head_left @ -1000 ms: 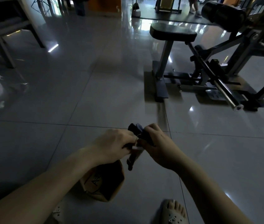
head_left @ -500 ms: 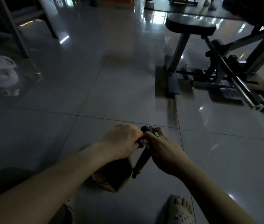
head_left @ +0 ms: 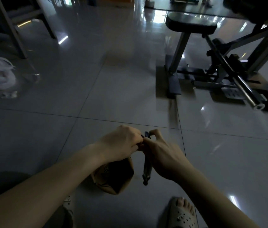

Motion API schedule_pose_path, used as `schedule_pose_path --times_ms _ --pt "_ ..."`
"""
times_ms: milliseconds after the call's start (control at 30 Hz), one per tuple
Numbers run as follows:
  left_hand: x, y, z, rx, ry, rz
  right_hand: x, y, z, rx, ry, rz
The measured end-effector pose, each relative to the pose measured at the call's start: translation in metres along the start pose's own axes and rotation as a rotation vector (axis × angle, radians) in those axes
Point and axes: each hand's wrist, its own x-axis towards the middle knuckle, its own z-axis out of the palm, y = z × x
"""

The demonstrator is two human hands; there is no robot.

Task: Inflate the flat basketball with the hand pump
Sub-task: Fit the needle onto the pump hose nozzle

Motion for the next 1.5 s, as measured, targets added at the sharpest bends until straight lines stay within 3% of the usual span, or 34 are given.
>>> schedule_pose_path --times_ms 333,600,833,967,1033,1300,1400,1500 --pt "-0.005 -0.013 -0.003 -0.114 -0.164 -0.097 -0.001 -0.005 0.005 -0.072 -0.027 -0.022" --pt "-0.007 -0.026 -0.019 -0.44 -0.367 -0.193 -0.003 -0.005 0.005 -0.03 -0.009 -0.12" --pt "-0.009 -0.032 -0.023 -0.712 -0.448 -0.297 -0.005 -0.005 0.002 0.01 0.013 -0.128" --pt "-0.009 -0.033 -0.023 -0.743 -0.468 -0.316 -0.005 -0.006 0.002 0.02 -0.003 -0.125" --pt "-0.008 -0.035 -0.027 -0.745 -0.417 -0.327 -0.005 -0.005 0.001 0.02 -0.002 -0.117" --pt "-0.006 -0.032 -0.003 -0.512 0.042 -0.425 -0.002 -0.002 0.005 0.072 -0.009 -0.012" --pt "-0.003 -0.016 0.006 -0.725 0.218 -0.542 -0.003 -0.001 0.006 0.096 -0.006 0.026" --pt "0.003 -0.012 0.015 -0.904 0.234 -0.651 -0.005 0.001 0.004 0.122 0.023 0.034"
